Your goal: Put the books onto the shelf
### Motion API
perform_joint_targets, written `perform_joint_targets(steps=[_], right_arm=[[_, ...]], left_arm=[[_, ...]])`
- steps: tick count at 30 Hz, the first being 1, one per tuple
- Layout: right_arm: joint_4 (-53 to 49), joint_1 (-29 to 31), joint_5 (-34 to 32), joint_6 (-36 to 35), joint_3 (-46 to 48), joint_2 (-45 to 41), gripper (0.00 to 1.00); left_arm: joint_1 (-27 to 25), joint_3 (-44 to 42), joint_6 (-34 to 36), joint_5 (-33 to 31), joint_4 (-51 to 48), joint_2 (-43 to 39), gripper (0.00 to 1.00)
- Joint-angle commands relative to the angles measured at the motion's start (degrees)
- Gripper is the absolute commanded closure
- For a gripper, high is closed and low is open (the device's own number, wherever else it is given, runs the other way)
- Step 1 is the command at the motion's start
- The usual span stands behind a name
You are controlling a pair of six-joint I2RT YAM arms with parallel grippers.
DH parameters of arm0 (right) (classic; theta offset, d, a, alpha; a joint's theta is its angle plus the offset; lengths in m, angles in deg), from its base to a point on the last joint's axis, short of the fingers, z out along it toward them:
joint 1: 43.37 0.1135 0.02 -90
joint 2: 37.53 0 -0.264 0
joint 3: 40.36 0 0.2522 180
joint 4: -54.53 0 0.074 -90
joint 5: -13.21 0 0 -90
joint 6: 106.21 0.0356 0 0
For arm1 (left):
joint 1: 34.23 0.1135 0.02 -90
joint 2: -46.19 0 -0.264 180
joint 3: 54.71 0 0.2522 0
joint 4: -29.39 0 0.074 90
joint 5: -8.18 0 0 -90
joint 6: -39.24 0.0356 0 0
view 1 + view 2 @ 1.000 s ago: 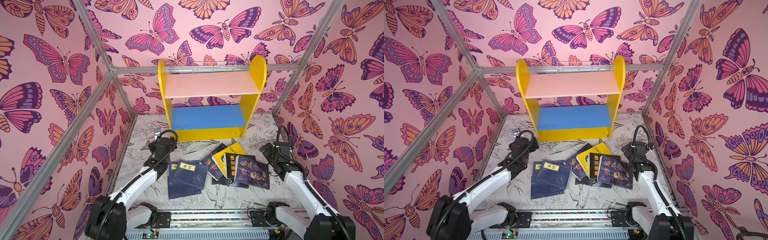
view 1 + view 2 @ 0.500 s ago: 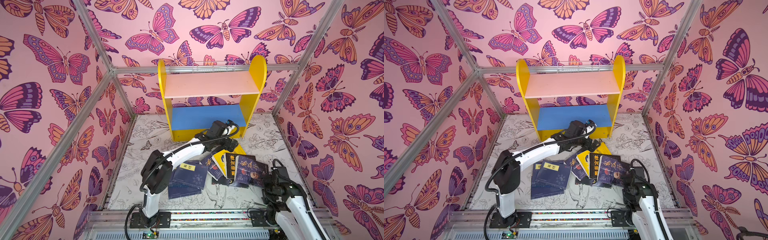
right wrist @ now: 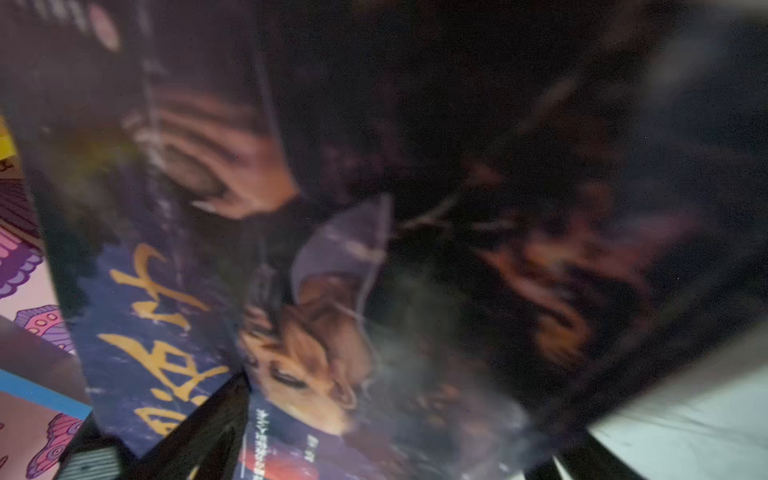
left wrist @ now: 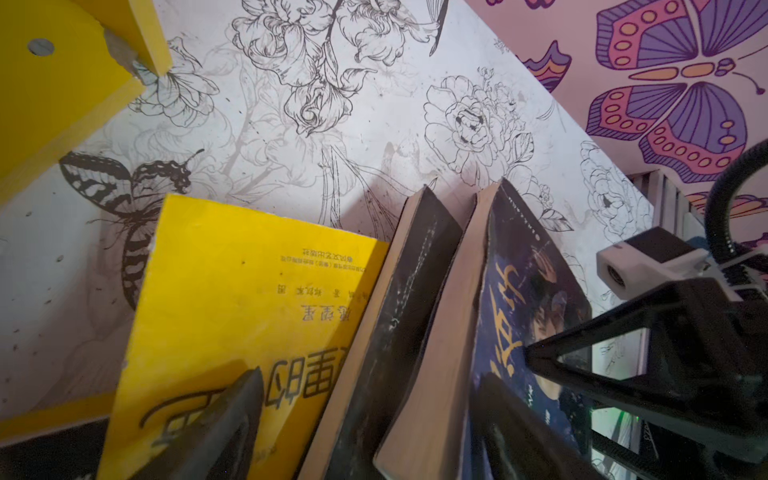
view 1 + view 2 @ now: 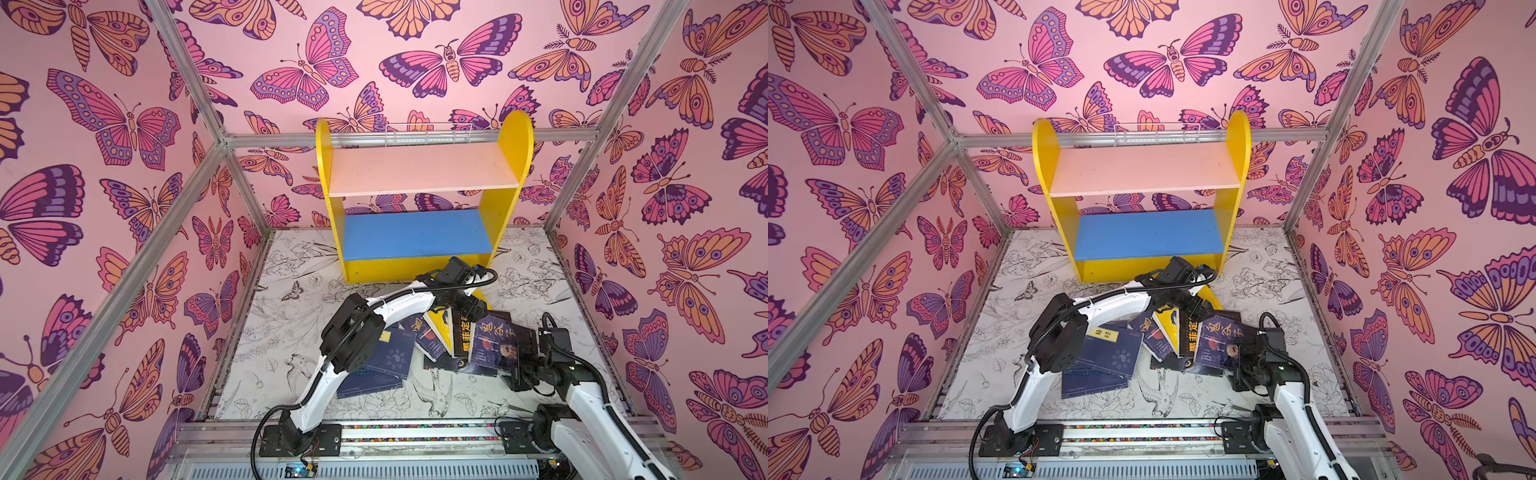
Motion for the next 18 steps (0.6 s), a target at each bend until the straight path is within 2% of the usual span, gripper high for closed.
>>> perform_joint_targets(steps=[1, 6, 8, 11, 15, 18], right_arm=[[5.04, 0.01, -2.47, -2.21, 2.57, 3.99, 0.06], [5.36, -0.08, -4.57, -6.10, -0.17, 5.57, 0.11], [5.96, -0.04, -5.54, -8.00, -1.09, 5.31, 0.16], [5.84, 0.00, -6.40, -12.00, -3.39, 4.87, 0.27], [4.31, 0.00, -7.06, -18.23, -7.58, 4.10, 0.46], [3.43, 0.03, -7.07, -21.81, -9.86, 4.06, 0.57]], left_arm=[[0.10, 0.78, 1.66, -3.33, -1.22, 1.76, 0.25], [0.10, -2.36, 2.99, -6.57, -1.27, 1.84, 0.40], [0.10, -3.77, 3.71, -7.21, -1.23, 1.86, 0.46], [0.10, -5.25, 4.13, -8.42, -1.27, 1.84, 0.52], [0.10, -5.75, 4.23, -8.40, -1.26, 2.28, 0.56], [0.10, -5.90, 4.01, -8.45, -1.31, 2.46, 0.58]])
